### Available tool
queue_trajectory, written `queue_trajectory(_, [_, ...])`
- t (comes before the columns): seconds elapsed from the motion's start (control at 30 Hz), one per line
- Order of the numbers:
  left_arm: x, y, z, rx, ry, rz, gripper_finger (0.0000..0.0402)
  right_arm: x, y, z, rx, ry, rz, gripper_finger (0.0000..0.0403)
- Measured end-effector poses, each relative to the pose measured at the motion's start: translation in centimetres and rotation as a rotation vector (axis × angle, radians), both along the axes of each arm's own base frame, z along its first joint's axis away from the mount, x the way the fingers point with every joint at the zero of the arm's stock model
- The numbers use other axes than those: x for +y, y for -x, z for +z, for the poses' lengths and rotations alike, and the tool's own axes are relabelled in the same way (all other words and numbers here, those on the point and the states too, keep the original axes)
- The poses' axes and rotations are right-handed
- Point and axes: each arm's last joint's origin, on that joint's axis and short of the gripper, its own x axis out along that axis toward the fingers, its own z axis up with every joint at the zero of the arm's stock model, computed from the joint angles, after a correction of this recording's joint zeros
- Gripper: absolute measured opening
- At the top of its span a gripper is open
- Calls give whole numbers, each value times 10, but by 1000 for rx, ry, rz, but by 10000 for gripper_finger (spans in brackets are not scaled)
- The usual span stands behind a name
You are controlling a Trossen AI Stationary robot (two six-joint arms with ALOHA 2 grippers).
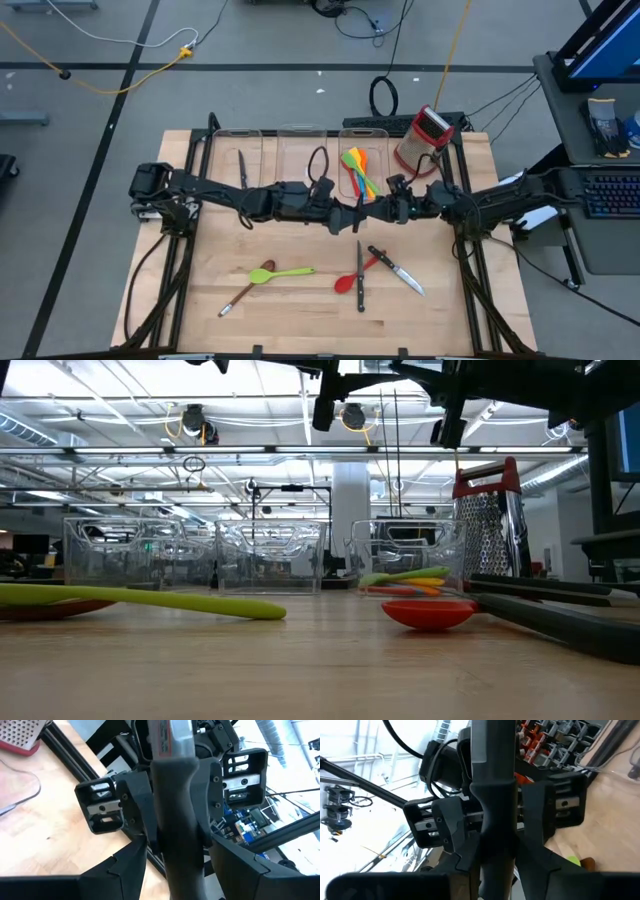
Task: Pick & Place Kitchen Items
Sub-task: Put the black knife into the left transparent bin
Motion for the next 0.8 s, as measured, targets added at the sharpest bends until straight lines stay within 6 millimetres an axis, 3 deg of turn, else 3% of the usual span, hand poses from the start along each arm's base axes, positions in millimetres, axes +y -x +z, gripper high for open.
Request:
queue_trajectory(0.43, [7, 1, -9, 98, 72, 1, 205, 0, -7, -9, 22, -21, 0, 88])
queue_trajectory(0.7, [15, 1, -10, 115, 91, -18, 90, -1, -8, -12, 49, -31, -13, 87])
queue_trajectory(0.8, [15, 1, -9, 111, 92, -33, 86, 0, -8, -12, 47, -32, -3, 87])
